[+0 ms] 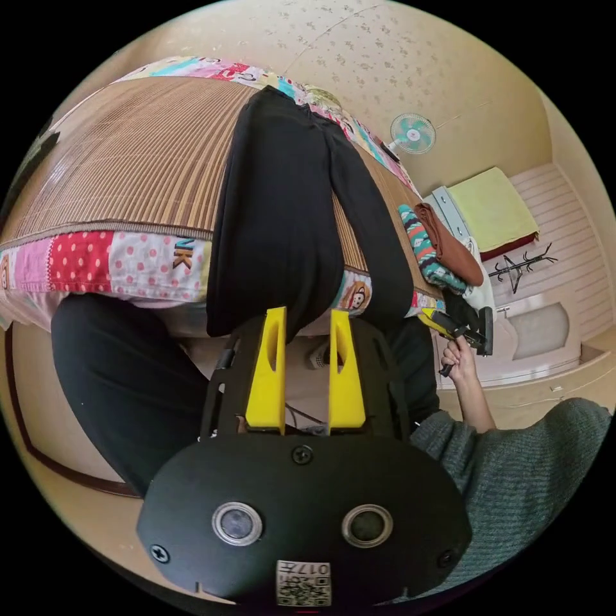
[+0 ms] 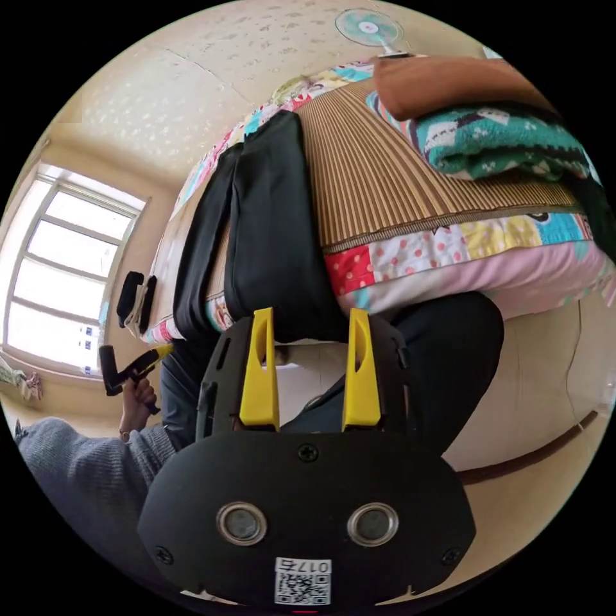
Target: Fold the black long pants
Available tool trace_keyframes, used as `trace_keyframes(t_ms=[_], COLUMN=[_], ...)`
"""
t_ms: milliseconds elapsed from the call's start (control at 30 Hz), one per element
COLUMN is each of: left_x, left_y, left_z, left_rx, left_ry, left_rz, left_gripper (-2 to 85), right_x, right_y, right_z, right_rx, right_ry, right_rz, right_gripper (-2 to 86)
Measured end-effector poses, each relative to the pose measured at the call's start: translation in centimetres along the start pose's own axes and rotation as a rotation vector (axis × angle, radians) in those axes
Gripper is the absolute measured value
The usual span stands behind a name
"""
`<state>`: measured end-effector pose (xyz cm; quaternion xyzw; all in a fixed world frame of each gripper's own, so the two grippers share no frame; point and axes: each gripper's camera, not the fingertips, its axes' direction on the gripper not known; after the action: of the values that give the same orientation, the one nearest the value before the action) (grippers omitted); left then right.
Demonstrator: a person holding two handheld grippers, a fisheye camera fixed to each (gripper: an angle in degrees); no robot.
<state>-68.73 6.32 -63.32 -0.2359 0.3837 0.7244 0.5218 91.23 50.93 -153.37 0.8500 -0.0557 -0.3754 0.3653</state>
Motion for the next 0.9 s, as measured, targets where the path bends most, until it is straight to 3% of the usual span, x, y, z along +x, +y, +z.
trace_keyframes(t_ms=[133, 200, 333, 500, 600, 767, 900], left_x=[2.7, 4.3, 7.7, 12.0, 15.4, 22.1, 24.1], left_y=[-2.3, -2.2, -0.5, 0.3, -2.0, -8.2, -9.8], left_z=[-3.1, -4.5, -6.4, -8.0, -8.2, -7.4, -3.5], left_rx=[-0.015, 0.004, -0.007, -0.051, -0.120, -0.200, -0.338], left_ry=[0.012, 0.038, 0.142, 0.342, 0.424, 0.295, 0.145], left_rz=[0.089, 0.117, 0.138, 0.176, 0.213, 0.309, 0.358], left_gripper=[10.6, 10.7, 10.8, 11.0, 13.5, 18.1, 14.5], right_x=[2.0, 2.6, 2.3, 0.1, -1.0, -4.1, -7.3], right_y=[0.2, 1.1, 3.8, 8.4, 8.5, 7.8, 8.1], right_z=[2.1, 2.0, -2.1, -14.4, -17.5, -16.8, -14.6], right_rx=[-0.118, -0.170, -0.169, 0.041, 0.060, 0.002, -0.064], right_ry=[0.143, 0.123, 0.118, -0.226, -0.350, -0.474, -0.522], right_rz=[-0.019, -0.065, -0.161, -0.386, -0.454, -0.543, -0.615], right_gripper=[12.6, 4.4, 2.3, 1.6, 1.5, 1.6, 1.9])
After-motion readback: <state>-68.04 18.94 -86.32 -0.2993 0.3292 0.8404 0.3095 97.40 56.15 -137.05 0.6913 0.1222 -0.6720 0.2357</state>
